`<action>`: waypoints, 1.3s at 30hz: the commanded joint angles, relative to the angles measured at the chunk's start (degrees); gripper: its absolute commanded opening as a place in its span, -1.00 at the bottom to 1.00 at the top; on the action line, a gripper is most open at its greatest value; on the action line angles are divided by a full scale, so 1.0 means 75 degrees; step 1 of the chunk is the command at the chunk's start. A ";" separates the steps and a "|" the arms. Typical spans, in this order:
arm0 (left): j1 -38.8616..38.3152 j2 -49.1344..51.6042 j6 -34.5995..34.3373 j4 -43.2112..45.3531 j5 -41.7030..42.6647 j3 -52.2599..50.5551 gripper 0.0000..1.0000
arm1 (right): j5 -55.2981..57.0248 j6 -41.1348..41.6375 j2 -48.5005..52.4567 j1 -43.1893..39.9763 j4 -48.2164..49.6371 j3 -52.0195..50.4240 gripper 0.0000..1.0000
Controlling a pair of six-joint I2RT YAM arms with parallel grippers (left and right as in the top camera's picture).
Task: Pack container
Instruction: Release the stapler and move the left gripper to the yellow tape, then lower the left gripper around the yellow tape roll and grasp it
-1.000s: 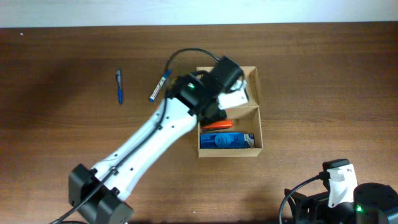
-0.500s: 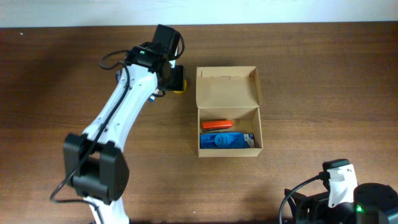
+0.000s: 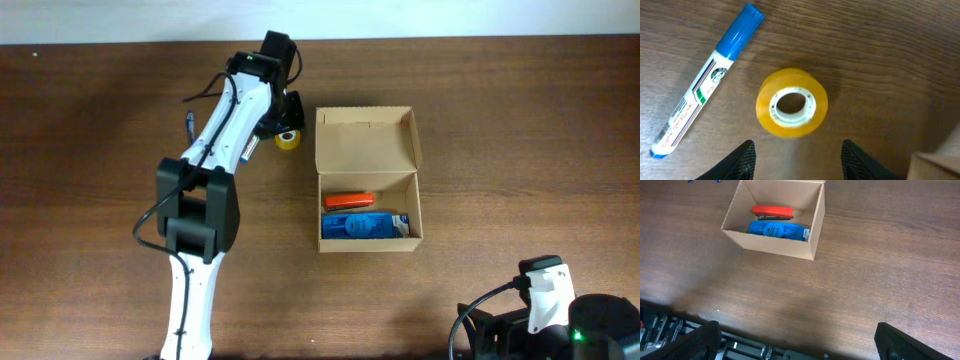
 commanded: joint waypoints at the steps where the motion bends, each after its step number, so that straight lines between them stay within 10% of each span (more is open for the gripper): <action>1: 0.0134 0.0297 -0.0294 -0.0058 0.0149 0.0187 0.07 | 0.0067 -0.0079 -0.0029 -0.0015 0.0017 0.0082 0.98; 35: 0.0440 0.1011 -0.0854 -0.0335 0.0283 0.0184 -0.04 | 0.0067 -0.0079 -0.0029 -0.0015 0.0017 0.0082 0.98; 39: 0.0420 0.1093 -0.0854 -0.0338 0.0280 0.0184 -0.46 | 0.0067 -0.0079 -0.0029 -0.0015 0.0017 0.0082 0.98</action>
